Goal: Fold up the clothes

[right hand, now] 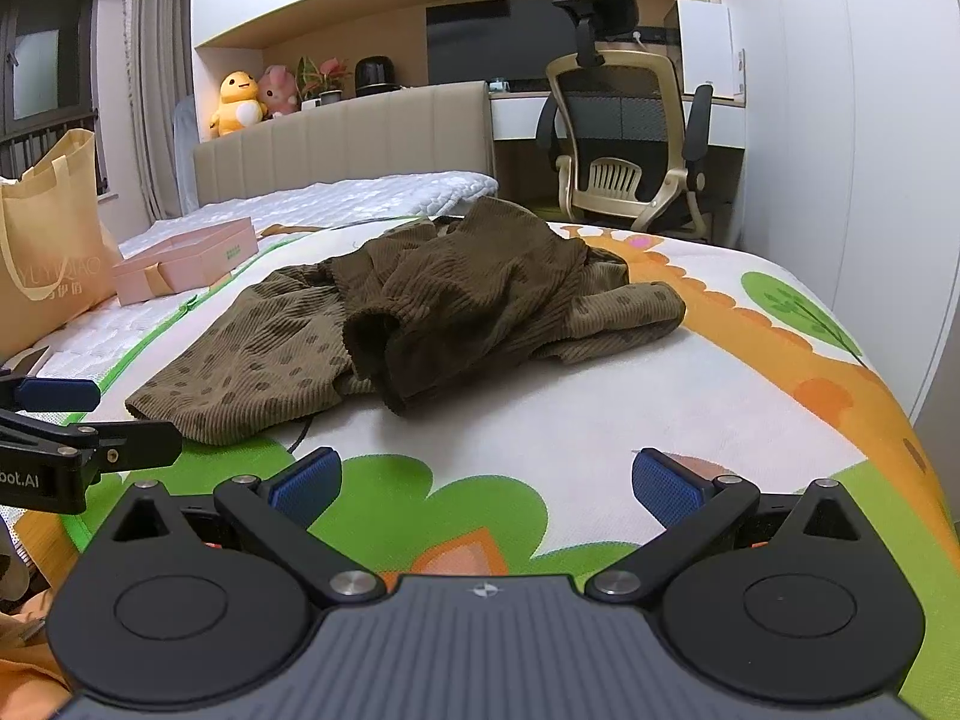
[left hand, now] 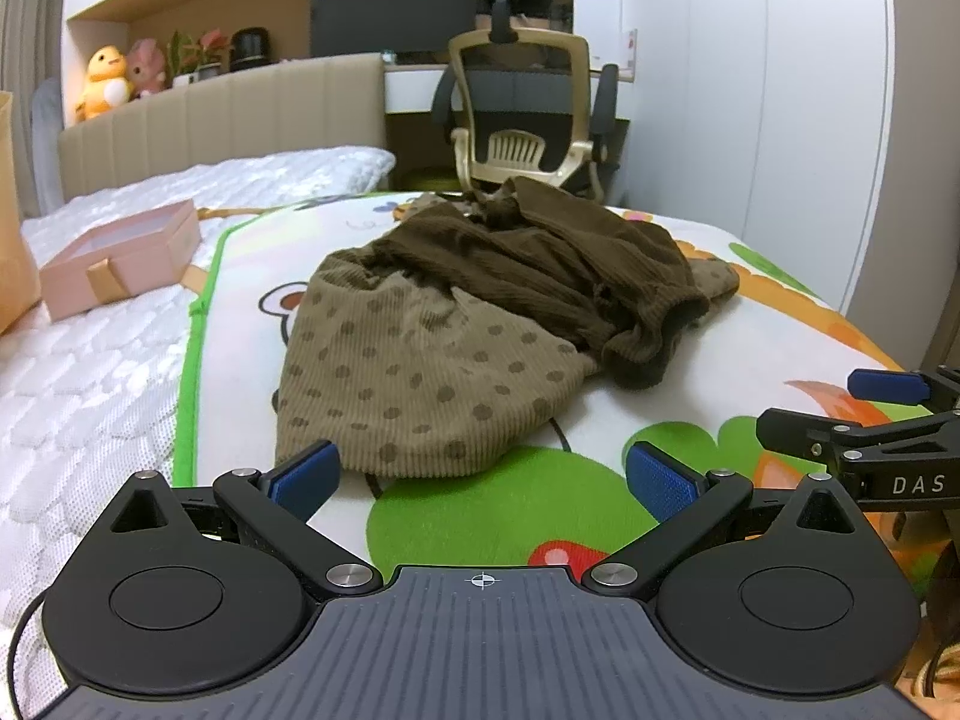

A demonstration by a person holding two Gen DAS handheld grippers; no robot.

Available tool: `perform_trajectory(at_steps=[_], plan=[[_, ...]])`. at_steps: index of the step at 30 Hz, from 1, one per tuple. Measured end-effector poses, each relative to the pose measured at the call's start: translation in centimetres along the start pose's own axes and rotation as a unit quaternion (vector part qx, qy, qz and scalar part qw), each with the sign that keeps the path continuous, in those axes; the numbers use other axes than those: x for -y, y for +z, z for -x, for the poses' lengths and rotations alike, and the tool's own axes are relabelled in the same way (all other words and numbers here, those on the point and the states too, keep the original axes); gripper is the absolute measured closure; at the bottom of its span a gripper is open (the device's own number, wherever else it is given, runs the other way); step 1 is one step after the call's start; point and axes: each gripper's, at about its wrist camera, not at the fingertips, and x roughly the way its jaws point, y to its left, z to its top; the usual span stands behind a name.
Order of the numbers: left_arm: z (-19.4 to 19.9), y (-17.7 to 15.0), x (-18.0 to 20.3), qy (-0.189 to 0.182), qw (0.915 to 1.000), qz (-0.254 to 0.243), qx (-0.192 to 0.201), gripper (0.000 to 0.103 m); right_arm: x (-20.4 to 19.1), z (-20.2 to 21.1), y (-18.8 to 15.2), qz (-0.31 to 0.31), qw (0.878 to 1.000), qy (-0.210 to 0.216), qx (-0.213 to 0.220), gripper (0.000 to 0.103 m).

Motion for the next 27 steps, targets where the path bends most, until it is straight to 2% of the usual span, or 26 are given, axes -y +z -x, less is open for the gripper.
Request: perform_trajectory(at_steps=[27], plan=[[-0.02,-0.11,-0.06,0.000,1.0000,0.003,-0.005,0.000,-0.02,-0.09,-0.09,0.000,1.000,0.000,-0.004,0.000]])
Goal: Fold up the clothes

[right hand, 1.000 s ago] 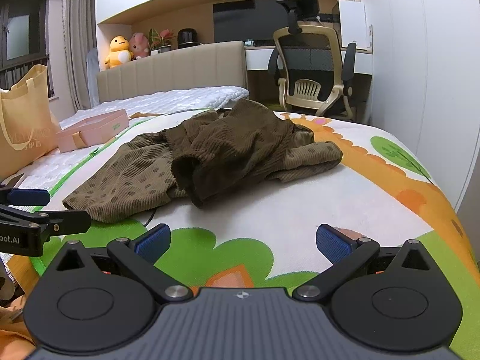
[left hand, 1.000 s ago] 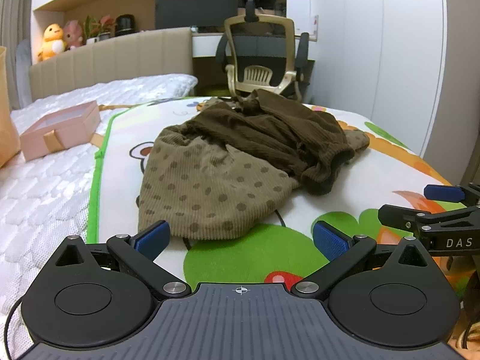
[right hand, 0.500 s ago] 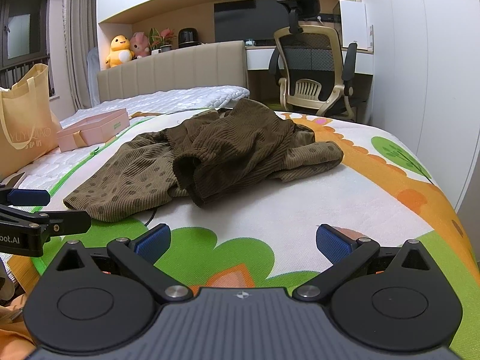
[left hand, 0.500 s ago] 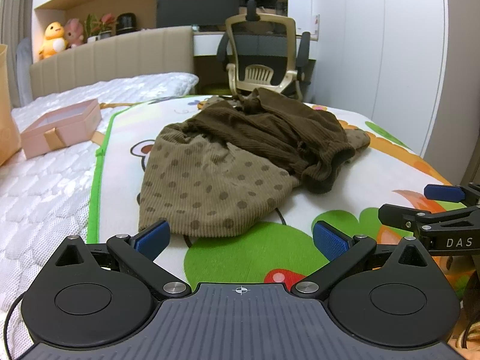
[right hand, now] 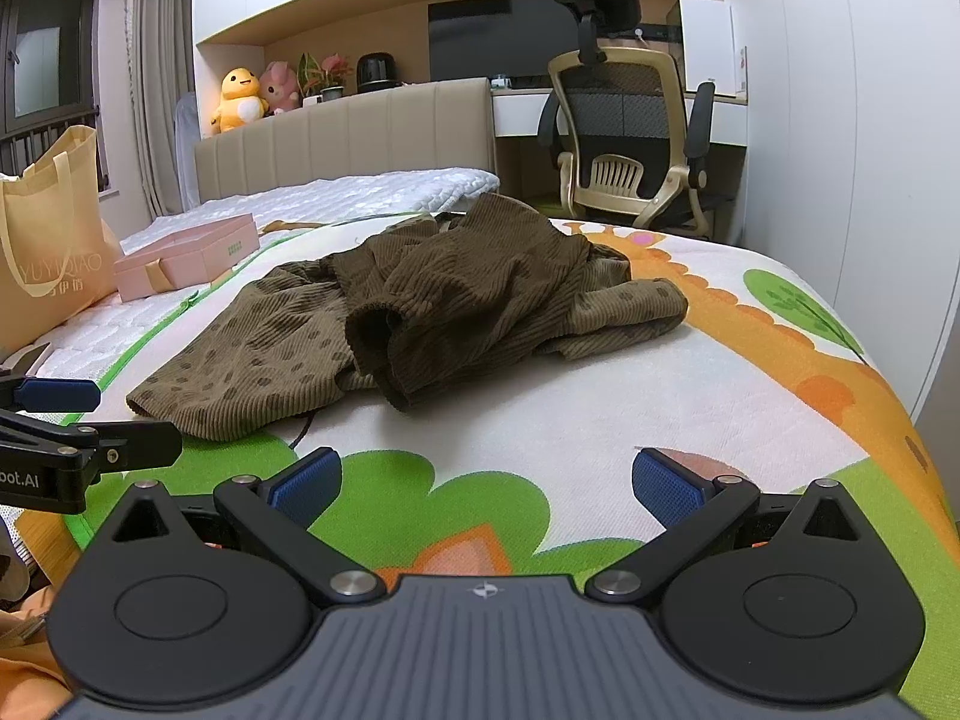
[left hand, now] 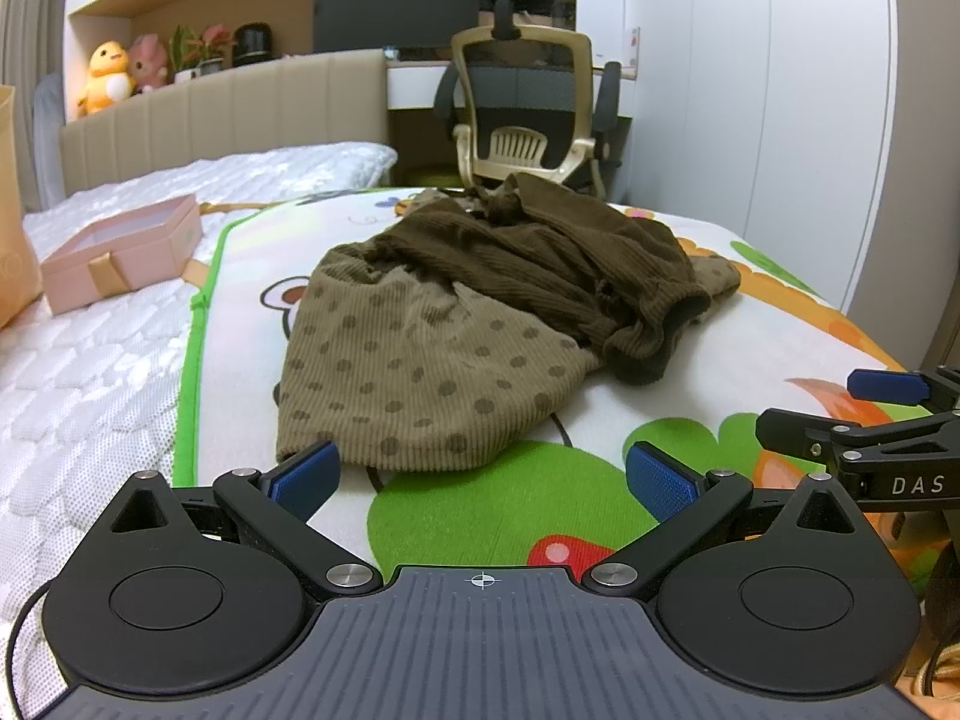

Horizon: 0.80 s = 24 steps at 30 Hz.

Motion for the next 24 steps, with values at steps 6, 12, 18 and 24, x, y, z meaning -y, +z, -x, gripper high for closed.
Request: perform_trajectory(at_steps=[6,12,18,24], plan=[[0.01,-0.04,-0.02,0.000,1.0000,0.001,-0.001,0.000,0.02,0.02,-0.02,0.000,1.000,0.000,0.000,0.000],[0.03,-0.02,-0.03,0.000,1.0000,0.001,0.000,0.000,-0.04,0.02,-0.02,0.001,1.000,0.001,-0.001,0.000],[-0.07,-0.02,-0.13,-0.001,1.0000,0.004,-0.001,0.000,0.01,0.06,-0.01,0.000,1.000,0.000,0.000,0.000],[-0.21,0.11,-0.21,0.000,1.0000,0.004,-0.005,0.000,0.05,0.02,0.21,0.006,1.000,0.001,0.000,0.000]])
